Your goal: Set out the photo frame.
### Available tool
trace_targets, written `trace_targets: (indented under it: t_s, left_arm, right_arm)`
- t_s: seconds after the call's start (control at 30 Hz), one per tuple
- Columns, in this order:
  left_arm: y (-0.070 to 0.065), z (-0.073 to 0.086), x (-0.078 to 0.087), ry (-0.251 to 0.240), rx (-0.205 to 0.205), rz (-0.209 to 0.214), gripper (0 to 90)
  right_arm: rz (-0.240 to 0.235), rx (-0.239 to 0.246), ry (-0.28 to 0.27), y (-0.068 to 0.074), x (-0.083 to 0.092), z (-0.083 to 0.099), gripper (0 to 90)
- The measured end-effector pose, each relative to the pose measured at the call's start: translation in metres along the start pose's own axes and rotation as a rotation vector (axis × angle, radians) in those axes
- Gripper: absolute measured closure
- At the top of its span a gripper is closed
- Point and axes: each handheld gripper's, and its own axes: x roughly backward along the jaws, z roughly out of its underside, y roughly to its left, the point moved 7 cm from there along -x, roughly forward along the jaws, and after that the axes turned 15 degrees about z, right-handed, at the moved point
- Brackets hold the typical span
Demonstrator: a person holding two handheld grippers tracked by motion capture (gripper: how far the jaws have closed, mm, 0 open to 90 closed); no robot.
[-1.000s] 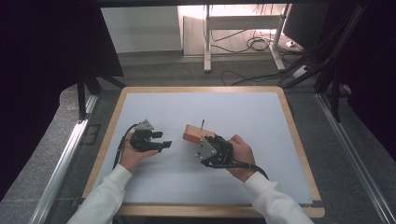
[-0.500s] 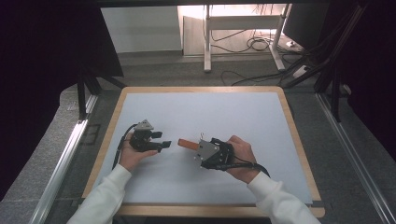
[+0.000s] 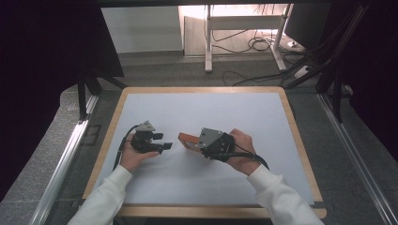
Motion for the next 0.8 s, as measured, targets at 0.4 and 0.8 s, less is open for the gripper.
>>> trace_targets:
  t_s: [0.4, 0.8]
  left_arm:
    - [-0.001, 0.0, 0.002, -0.016, 0.001, 0.005, 32.7]
    - [-0.004, 0.001, -0.002, -0.005, -0.006, 0.025, 32.2]
  right_arm:
    - [0.004, -0.08, 0.038, -0.022, -0.017, 0.002, 62.7]
    - [0.022, -0.132, 0.064, -0.039, -0.032, 0.011, 56.3]
